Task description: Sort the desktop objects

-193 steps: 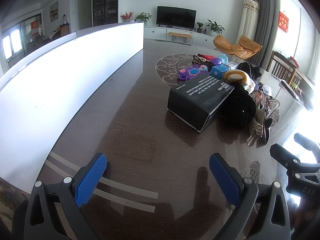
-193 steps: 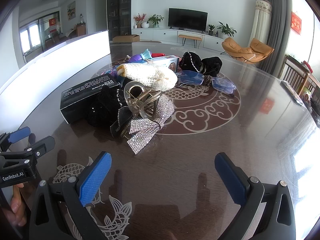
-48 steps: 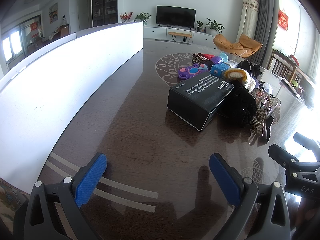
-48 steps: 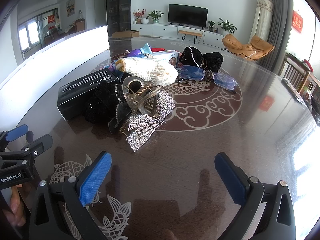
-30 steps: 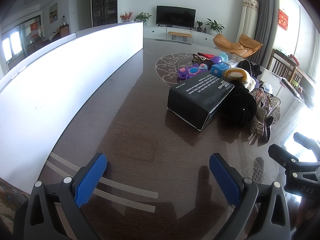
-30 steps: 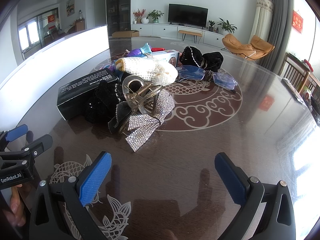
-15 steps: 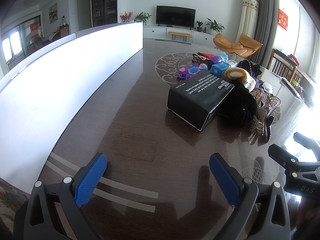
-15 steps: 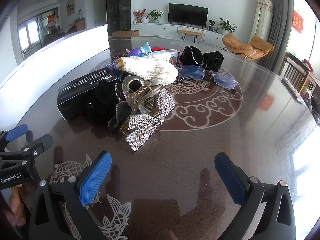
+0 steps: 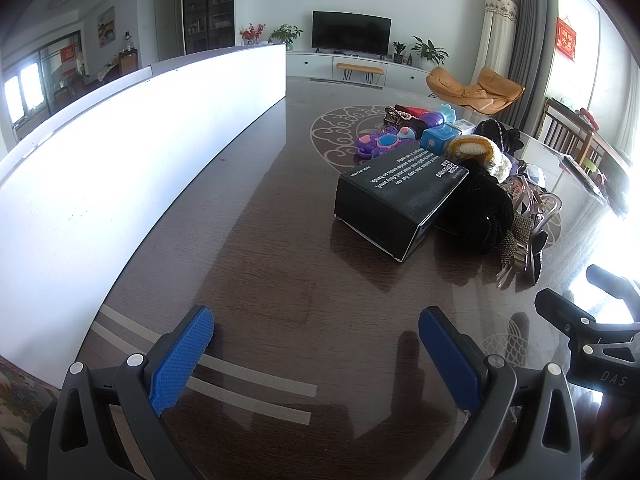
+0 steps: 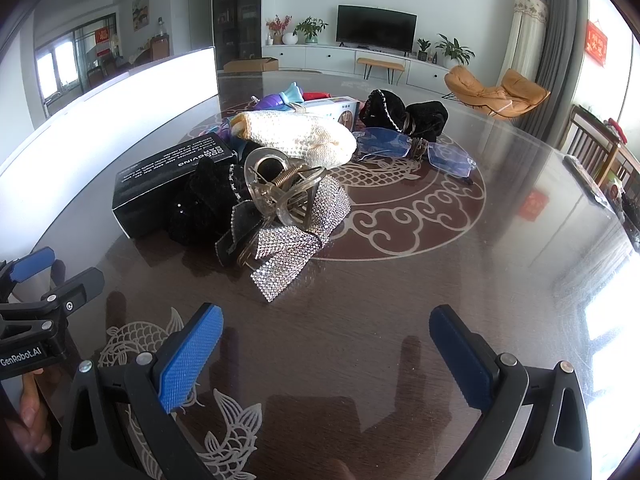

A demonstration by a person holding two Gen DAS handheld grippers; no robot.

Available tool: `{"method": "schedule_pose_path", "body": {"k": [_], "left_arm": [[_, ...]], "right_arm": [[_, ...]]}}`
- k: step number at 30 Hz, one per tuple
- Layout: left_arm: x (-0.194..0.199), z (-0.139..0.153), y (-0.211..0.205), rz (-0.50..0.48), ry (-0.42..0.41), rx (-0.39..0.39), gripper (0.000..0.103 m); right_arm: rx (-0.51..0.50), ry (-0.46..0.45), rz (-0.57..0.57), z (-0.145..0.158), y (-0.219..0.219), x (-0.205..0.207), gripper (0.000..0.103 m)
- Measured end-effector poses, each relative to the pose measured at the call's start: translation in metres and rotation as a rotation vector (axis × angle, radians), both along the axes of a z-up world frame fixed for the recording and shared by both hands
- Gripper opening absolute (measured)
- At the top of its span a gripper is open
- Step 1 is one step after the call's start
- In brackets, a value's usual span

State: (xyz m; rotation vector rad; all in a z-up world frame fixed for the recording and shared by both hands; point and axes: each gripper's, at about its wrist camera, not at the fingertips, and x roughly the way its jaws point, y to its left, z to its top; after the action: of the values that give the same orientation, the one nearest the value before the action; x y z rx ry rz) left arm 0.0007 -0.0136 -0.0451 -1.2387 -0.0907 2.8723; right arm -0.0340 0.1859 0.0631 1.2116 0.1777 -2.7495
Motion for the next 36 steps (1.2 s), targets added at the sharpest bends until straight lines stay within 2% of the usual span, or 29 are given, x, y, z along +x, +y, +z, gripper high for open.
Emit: {"method": "schedule_pose_path", "body": {"k": [7,13,36], "left_arm": [[0.001,0.001,-0.003,0.002,0.002,0.014,0.103],[0.01,0.013,-0.016,0.014,0.053,0.036,0.103],[0.007,0.01,-0.024,0.035,0.012,0.061,0.103]], "right_arm": [[-0.001,-0.002,-0.001,0.0,0.0,-0.001,0.103],[-0.003,-0.003,-0.001,0.001,0.0,-0.001,0.103],[-0.001,-0.006,0.0,0.001,-0.001,0.0,0.103]]}}
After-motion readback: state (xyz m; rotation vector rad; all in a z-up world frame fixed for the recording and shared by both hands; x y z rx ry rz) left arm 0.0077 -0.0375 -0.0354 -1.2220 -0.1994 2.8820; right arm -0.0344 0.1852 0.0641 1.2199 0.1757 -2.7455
